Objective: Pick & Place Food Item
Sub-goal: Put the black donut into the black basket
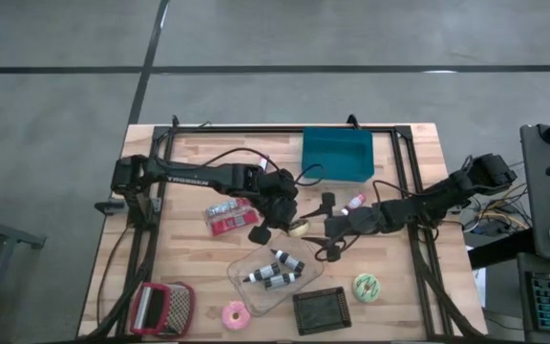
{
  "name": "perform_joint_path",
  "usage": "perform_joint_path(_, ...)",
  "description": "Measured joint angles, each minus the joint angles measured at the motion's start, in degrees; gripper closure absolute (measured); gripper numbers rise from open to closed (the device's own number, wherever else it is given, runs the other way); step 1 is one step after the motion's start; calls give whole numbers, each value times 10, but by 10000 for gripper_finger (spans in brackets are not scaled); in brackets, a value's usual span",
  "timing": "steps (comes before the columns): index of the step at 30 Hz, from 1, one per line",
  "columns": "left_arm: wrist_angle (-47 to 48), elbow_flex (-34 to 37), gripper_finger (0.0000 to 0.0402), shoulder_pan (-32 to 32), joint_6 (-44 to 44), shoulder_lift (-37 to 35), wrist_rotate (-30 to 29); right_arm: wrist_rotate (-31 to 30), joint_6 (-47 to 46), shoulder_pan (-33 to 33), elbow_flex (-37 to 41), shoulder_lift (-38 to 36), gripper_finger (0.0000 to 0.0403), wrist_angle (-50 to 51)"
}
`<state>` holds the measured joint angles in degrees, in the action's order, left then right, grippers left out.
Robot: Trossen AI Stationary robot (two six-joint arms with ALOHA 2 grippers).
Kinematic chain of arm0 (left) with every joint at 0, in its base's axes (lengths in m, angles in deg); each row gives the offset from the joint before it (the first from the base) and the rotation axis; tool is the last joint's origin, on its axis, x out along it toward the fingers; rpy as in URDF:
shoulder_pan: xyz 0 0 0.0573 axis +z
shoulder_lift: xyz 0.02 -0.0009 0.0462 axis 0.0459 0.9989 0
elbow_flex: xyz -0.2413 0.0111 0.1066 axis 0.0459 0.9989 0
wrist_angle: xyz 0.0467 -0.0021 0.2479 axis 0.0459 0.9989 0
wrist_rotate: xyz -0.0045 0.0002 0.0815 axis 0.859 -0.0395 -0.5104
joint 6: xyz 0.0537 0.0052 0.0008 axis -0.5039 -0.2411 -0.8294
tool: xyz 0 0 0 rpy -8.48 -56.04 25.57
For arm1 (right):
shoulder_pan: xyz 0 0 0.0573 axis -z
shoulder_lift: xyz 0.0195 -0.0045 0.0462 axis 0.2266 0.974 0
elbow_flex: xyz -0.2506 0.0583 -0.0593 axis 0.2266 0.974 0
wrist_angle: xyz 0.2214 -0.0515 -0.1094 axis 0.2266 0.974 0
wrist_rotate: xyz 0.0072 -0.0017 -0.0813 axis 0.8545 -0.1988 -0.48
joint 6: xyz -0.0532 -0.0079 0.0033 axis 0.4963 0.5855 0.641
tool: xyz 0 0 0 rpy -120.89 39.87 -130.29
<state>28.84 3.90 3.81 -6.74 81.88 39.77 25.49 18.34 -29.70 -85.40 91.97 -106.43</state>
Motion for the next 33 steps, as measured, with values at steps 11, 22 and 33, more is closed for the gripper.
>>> perform_joint_path(11,-8,0,401,-1,0,0,2,0,2,0,1,0,214,0)
perform_joint_path(22,-9,0,396,-1,0,0,2,0,7,0,1,-1,336,0)
perform_joint_path(33,1,-7,324,-1,2,-10,10,24,6,0,1,-1,387,3)
